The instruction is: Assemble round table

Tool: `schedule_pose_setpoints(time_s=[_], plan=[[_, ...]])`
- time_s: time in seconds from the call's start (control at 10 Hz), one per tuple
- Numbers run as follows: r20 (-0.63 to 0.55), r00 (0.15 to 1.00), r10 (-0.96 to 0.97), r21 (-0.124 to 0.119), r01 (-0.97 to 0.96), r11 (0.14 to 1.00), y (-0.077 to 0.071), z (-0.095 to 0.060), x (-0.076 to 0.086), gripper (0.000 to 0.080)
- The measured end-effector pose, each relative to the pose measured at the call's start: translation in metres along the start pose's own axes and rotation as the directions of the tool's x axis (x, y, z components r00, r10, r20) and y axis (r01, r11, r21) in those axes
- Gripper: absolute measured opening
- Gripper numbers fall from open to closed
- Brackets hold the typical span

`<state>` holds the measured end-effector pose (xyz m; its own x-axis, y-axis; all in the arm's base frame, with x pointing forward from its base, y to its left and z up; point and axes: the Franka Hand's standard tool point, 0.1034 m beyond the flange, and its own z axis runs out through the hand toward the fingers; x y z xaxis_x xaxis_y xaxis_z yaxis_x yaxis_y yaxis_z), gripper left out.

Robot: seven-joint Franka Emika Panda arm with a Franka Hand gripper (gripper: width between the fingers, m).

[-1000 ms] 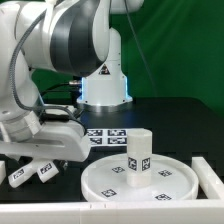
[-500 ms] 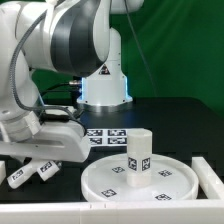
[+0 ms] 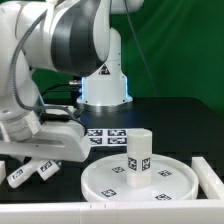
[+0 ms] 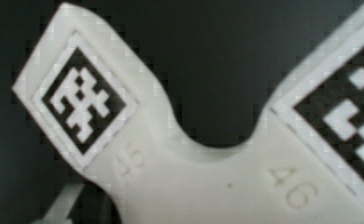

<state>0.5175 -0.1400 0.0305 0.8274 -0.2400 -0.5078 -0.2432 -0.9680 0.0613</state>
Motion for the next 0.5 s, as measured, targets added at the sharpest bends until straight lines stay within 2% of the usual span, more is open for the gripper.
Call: schedule_pose_setpoints(time_s=[0.1,0.2,0.3,0.4,0.5], plan=[[0.01,0.999,-0.032,-0.051,0.033,0.998,-0.007,-0.012,-0.006,0.0432],[0.01,0.998,-0.057,-0.075,0.058,0.996,-0.015,-0.023,-0.01,0.0432],[0.013,0.997,-0.071,-0.082,0.072,0.994,-0.022,-0.032,-0.014,0.0432],[0.008,0.997,-0.075,-0.08,0.075,0.994,-0.031,-0.043,-0.018,0.0432],[-0.006,0.998,-0.07,-0.071,0.069,0.995,-0.034,-0.049,-0.018,0.0432]])
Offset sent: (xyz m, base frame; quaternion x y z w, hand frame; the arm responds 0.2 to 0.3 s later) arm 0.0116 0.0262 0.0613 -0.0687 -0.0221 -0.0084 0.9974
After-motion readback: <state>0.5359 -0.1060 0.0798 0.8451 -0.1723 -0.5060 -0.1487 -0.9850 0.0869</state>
